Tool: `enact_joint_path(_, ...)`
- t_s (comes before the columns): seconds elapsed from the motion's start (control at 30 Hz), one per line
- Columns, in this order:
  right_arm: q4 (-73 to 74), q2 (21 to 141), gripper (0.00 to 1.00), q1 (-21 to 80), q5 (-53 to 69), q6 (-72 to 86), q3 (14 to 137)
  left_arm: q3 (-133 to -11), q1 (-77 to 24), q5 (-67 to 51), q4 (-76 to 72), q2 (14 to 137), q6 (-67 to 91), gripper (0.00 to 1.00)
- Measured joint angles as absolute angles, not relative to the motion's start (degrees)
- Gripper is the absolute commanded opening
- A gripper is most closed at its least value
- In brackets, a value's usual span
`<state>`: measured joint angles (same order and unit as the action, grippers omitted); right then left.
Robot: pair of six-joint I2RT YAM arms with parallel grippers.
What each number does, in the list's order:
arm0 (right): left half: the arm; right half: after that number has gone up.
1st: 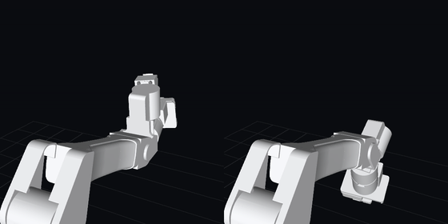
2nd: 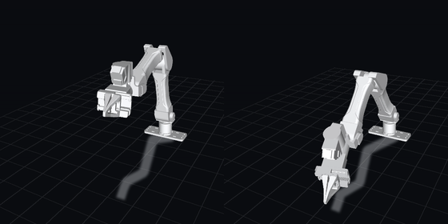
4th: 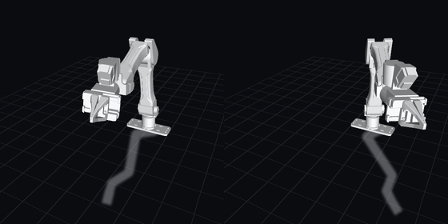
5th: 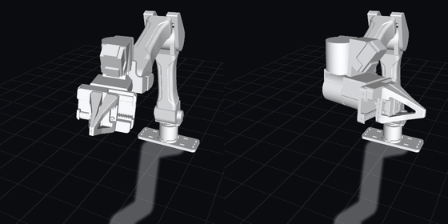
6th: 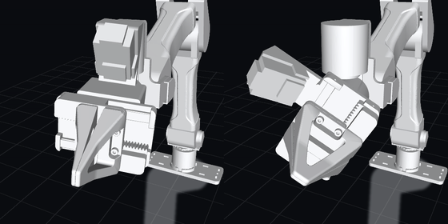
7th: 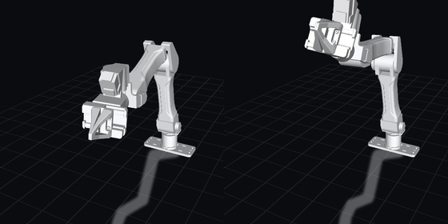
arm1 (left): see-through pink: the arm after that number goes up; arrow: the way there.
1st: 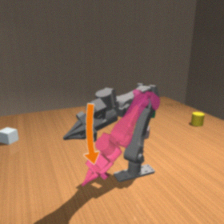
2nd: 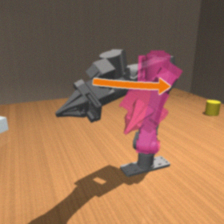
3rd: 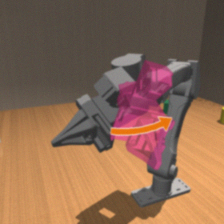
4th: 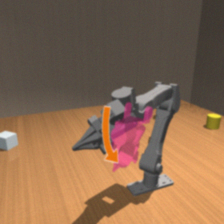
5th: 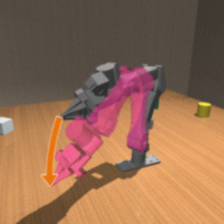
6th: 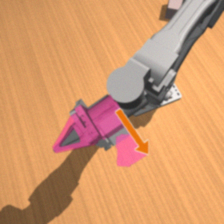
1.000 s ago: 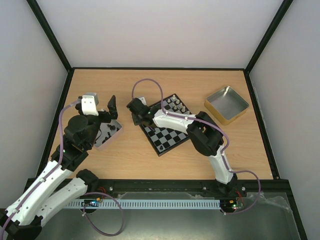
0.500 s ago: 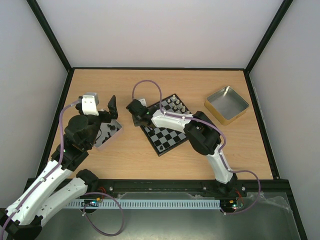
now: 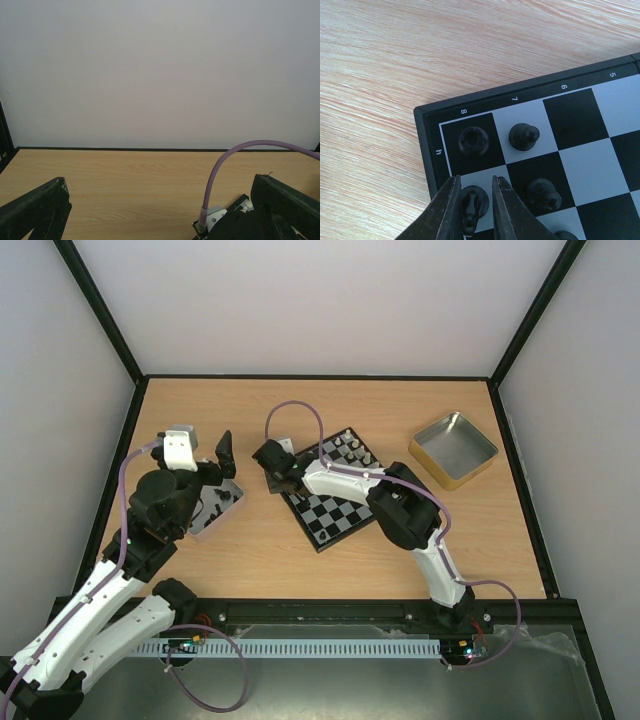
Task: Set up the chess pieces on the board
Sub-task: Place the chess piece on the chessboard.
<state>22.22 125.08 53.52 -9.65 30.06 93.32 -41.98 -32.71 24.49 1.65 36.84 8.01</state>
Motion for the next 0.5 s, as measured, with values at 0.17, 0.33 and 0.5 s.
enact_joint_path(0.17,22.26,125.08,0.12,53.52,-9.93,29.95,93.32,-41.98,-32.71,24.49,1.65,36.91,8.05,1.00)
enact_joint_path(0.33,22.28,125.08,0.12,53.52,-10.02,30.04,93.32,-41.98,-32.71,24.49,1.65,36.91,8.12,1.00)
enact_joint_path(0.5,22.46,125.05,0.15,53.52,-10.13,30.04,93.32,-41.98,-32.71,24.47,1.65,36.91,8.14,1.00)
